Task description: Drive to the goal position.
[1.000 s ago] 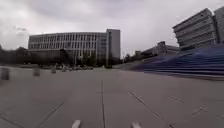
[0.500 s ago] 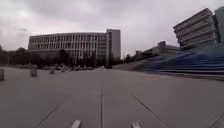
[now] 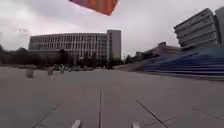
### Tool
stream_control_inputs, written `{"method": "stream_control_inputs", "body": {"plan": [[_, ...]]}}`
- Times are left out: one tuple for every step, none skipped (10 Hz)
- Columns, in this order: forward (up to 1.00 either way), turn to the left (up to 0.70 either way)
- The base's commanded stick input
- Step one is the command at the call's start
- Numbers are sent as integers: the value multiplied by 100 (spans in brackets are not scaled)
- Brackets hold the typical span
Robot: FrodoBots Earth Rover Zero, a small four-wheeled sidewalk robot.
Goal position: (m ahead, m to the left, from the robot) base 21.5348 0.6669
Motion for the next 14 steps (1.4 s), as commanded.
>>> {"method": "stream_control_inputs", "body": {"plan": [[70,0],[70,0],[70,0],[70,0],[70,0],[70,0],[70,0],[70,0],[70,0],[70,0],[70,0],[70,0],[70,0],[70,0]]}}
